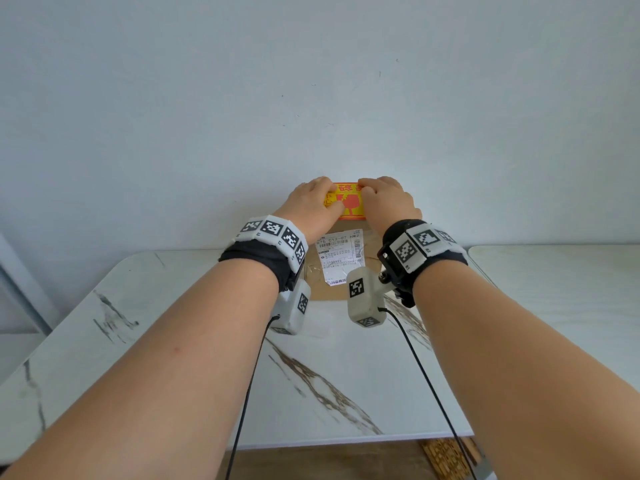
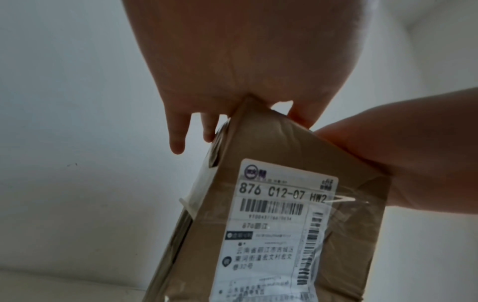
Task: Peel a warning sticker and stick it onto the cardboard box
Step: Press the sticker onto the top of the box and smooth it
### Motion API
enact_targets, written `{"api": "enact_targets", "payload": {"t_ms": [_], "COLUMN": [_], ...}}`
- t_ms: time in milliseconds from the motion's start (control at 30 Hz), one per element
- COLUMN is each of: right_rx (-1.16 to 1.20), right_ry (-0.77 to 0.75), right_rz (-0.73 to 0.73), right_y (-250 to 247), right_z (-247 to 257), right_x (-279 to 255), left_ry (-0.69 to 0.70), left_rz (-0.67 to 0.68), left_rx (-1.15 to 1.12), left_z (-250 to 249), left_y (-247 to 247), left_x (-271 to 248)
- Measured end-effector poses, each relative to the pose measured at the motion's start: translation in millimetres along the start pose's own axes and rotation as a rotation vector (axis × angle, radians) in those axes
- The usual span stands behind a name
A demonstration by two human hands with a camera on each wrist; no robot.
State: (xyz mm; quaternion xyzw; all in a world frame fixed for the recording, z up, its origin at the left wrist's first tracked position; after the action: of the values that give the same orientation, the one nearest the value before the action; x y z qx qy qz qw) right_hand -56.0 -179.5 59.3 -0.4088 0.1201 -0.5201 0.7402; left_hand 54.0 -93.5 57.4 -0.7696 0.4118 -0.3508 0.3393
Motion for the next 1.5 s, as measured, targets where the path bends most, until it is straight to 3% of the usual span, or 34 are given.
{"api": "enact_targets", "payload": {"t_ms": [167, 467, 633, 800, 933, 1133, 1367, 1500], "right_rx": [-0.04, 0.248, 0.385, 0.402, 0.385, 0.362, 0.403, 0.369], "right_ry": [-0.018, -0.026, 0.146, 0.18, 0.254, 0.228, 0.196, 0.134], "right_rz": [0.029, -0.059, -0.065, -0.07, -0.085, -0.068, -0.06, -0.042], "right_y": [5, 7, -1, 8, 10, 17, 22, 26], "right_z": [-1, -16, -24, -32, -38, -41, -37, -34], "right_x": [2, -13, -19, -25, -27, -26, -14, -2], "left_ry": [0.02, -0.061, -0.144, -0.353, -0.49, -0.447, -0.311, -0.308], "left_rz": [-0.023, 0.026, 0.004, -0.173, -0.168, -0.129, -0.143, -0.111], "left_rx": [0.037, 0.017, -0.111, -0.322, -0.447, -0.564, -0.409, -0.399], "left_z": [-2, 5, -1, 5, 17, 16, 19, 21], "left_y": [3, 7, 6, -5, -1, 13, 17, 22], "left_x": [0, -1, -5, -12, -24, -28, -6, 5]}}
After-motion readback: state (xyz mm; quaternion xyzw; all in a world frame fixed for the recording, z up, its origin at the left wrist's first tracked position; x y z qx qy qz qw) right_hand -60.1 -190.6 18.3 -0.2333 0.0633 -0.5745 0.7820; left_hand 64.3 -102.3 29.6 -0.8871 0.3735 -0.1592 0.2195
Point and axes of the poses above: each hand's wrist, its own x-axis towards the middle knuckle, its own y-axis out of the palm, z = x × y, the point moved 4 cm from there along x, towards the middle knuckle, and after that the axes turned 4 degrees about -x, right-handed, at the moved point
